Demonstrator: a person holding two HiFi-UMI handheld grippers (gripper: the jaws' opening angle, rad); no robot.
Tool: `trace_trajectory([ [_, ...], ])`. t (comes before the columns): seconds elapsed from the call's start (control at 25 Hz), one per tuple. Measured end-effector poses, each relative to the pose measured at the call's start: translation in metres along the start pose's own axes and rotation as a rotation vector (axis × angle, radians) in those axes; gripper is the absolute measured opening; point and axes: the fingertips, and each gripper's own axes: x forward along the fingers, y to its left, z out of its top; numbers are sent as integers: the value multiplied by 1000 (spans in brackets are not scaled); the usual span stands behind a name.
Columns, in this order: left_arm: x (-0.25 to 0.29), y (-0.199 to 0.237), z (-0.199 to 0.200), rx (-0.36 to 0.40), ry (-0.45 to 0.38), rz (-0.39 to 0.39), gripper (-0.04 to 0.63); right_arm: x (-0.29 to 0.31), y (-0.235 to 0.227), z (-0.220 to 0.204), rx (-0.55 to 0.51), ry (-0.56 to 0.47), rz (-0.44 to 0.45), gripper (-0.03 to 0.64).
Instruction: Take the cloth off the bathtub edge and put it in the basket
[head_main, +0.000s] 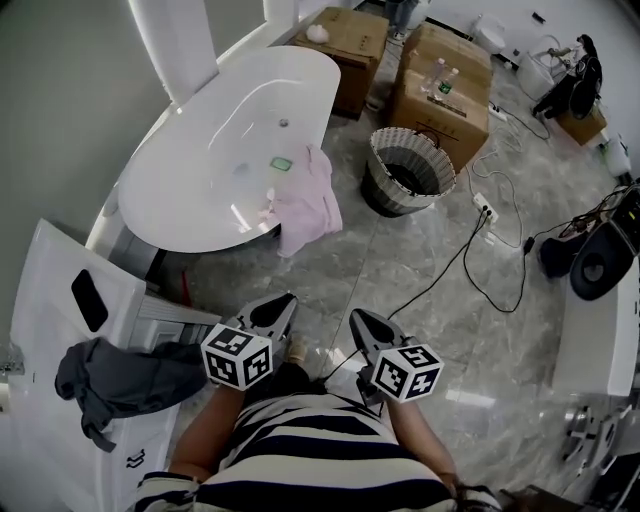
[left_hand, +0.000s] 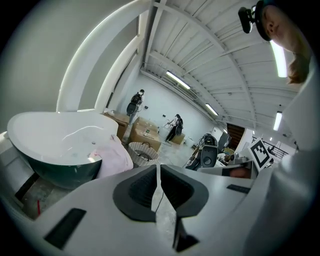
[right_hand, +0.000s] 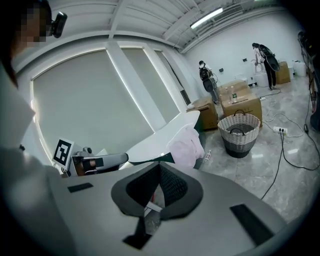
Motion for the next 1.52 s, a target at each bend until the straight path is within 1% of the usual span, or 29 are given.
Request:
trace_trajectory([
  [0.16,6,31,11,5,18,12,37,34,2,11,-9,26,-6,26],
  [0.32,8,57,17,13,27,24,37,61,7,19,-62,50,-15,26],
  [0.44,11,76,22,40,41,42,37,76,6,29,-86,34,-26,26],
  [0.6,13,83,25,64,51,63,37,80,-3,39,-65,16,-36,26],
  [0.72,19,85,28,51,51,48,37,86,-12,45,-51,5,-39,26],
  [0.88,30,91,27,8,63,34,37,101,-14,54,-60,10,0,26],
  [1.04,50,98,37,-3,54,48,37,117,-25,66,-73,29,32,26],
  [1.12,65,96,42,27,55,47,37,124,-34,74,-82,42,56,26],
  [1.24,88,91,48,102,75,48,38,137,-48,85,-100,79,93,26],
  [1.28,96,91,51,108,80,51,38,141,-52,89,-104,90,103,26],
  [1.32,103,93,53,102,82,58,38,146,-56,94,-110,99,113,26],
  [1.4,114,98,58,65,75,85,38,154,-64,102,-124,115,131,26],
  [1.52,127,106,64,21,58,153,38,166,-79,109,-131,152,164,26],
])
